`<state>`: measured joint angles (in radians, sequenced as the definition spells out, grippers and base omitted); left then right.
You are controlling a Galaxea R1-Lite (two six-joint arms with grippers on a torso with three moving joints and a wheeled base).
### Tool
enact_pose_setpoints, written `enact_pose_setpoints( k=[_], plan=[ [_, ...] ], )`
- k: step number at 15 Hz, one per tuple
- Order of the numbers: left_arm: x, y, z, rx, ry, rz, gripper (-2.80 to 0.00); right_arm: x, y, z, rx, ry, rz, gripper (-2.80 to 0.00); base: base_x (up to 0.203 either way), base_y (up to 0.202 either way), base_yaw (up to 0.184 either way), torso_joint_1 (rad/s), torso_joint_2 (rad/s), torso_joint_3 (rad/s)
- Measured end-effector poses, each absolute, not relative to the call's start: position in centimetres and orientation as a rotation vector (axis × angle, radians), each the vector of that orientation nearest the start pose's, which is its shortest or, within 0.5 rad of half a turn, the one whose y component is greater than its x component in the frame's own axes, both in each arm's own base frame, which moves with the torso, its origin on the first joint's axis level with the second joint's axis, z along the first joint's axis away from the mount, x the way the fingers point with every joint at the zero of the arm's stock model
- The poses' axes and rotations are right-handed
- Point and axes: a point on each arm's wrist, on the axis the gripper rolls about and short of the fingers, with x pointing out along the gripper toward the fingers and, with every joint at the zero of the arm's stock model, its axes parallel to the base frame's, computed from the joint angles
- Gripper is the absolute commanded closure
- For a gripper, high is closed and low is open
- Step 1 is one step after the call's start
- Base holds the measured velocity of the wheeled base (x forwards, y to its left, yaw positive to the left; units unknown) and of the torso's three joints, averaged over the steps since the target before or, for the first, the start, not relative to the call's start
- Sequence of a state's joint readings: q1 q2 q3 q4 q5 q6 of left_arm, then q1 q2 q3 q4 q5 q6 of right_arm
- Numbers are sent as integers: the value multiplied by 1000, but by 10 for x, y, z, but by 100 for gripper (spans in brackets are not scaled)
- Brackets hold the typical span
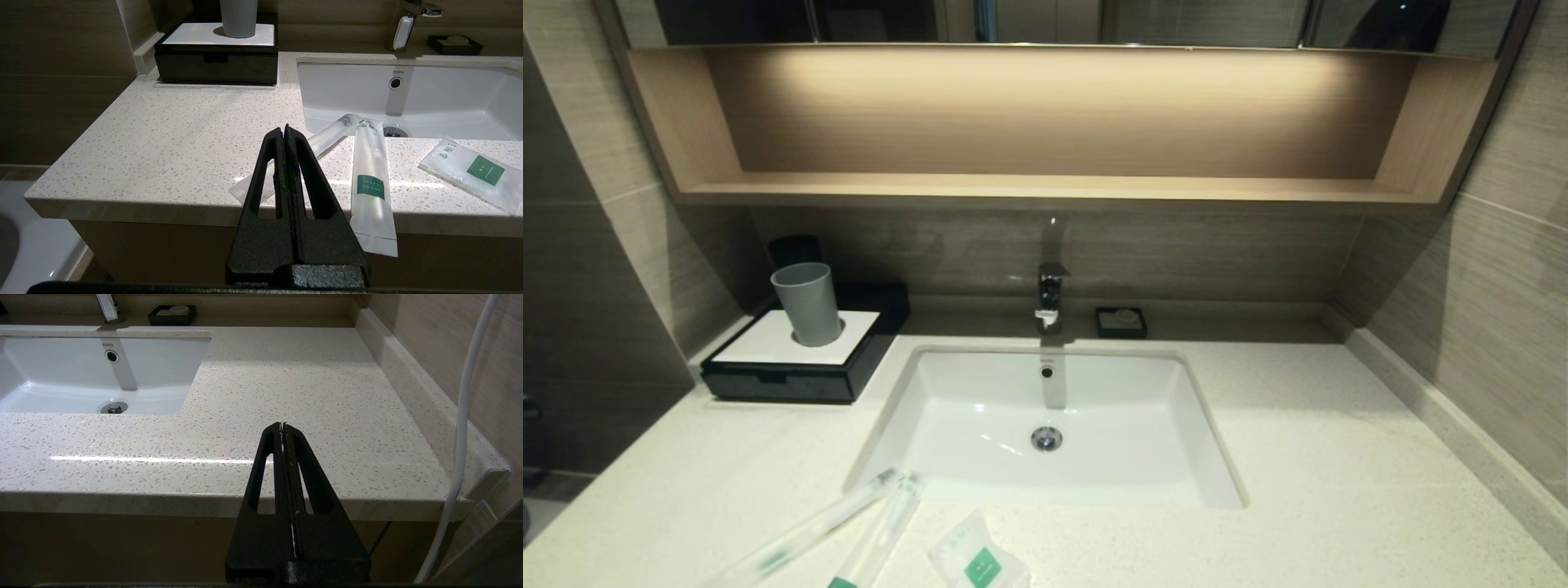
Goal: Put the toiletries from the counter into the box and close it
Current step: Open the drawer
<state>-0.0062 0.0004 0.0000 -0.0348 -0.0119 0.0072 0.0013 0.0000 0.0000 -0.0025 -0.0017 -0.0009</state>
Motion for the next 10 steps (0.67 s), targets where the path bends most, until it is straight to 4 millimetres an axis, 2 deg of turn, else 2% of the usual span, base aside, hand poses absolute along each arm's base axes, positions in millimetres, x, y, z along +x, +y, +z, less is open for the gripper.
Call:
enact_pose_setpoints(
  k=[10],
  plan=[
    [-23, 0, 79, 8, -35, -18, 0, -23, 0, 76, -1, -3, 0, 0, 0, 0, 0, 0, 0, 0]
  ],
)
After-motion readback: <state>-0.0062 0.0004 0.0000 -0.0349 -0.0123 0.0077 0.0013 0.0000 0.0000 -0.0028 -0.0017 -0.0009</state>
